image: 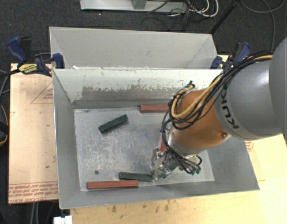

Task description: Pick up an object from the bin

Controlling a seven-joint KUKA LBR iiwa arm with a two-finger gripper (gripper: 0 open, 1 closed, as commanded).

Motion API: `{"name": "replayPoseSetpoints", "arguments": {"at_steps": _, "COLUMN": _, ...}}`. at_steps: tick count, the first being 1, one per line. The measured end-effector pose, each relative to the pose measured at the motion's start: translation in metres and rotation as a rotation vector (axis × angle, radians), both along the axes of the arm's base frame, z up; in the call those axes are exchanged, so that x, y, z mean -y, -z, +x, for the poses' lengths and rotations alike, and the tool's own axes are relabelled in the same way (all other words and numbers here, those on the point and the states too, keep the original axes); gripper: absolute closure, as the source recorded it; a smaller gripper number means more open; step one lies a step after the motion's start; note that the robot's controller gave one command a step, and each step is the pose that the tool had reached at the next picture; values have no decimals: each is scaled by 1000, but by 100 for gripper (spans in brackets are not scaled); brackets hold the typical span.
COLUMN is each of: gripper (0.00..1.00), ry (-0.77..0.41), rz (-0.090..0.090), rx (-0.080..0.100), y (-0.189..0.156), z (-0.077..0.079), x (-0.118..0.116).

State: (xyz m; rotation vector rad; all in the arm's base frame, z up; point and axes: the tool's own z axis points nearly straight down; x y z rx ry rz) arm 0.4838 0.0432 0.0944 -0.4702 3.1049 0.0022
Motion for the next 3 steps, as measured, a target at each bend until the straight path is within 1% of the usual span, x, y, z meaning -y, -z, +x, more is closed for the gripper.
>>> {"name": "replayPoseSetpoints", "arguments": {"at_steps": 1, "gripper": 0, "ry": 1, "rz": 1, "rx": 7, "y": -1, "z": 2, "x": 0}}
{"name": "replayPoseSetpoints", "arguments": {"at_steps": 2, "gripper": 0, "ry": 1, "rz": 1, "rx": 6, "y": -1, "z": 2, "x": 0}}
{"name": "replayPoseSetpoints", "arguments": {"at_steps": 3, "gripper": 100, "ry": -296, "rz": 2, "rx": 13, "y": 14, "z": 13, "x": -62}}
